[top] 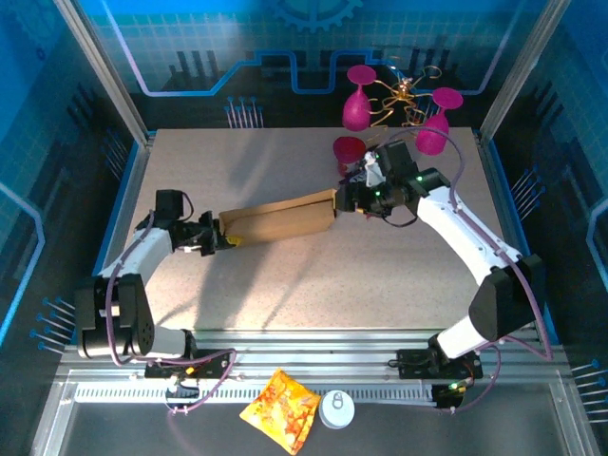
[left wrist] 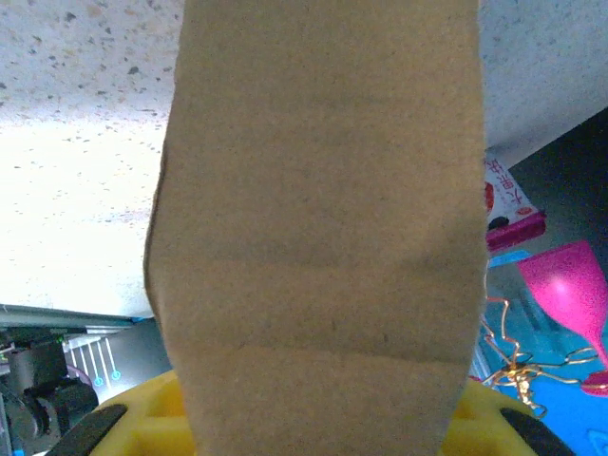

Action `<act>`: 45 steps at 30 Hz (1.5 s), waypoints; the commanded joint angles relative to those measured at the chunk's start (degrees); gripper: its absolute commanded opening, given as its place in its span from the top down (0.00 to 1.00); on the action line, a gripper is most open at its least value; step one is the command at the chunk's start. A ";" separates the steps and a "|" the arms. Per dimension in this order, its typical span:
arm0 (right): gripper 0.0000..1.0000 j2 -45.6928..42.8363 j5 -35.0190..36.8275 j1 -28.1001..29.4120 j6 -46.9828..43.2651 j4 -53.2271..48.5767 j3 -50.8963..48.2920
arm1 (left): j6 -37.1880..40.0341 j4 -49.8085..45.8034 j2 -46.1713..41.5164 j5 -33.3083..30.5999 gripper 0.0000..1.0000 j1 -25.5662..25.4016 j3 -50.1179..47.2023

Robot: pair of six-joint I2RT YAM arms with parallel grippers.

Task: Fold the paper box

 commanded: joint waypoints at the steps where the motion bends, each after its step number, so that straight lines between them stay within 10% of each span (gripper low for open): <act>1: 0.25 -1.38 0.44 -0.09 -2.48 6.28 -3.50 | -0.56 -1.69 3.16 -1.97 0.79 2.09 1.20; 30: 0.39 16.90 -13.27 -0.38 13.11 29.51 2.63 | 5.21 -4.88 12.91 -0.89 0.79 5.73 7.46; 45: 0.85 17.22 -9.60 0.34 11.77 24.24 4.99 | 1.05 -3.28 14.62 0.52 0.79 5.70 7.71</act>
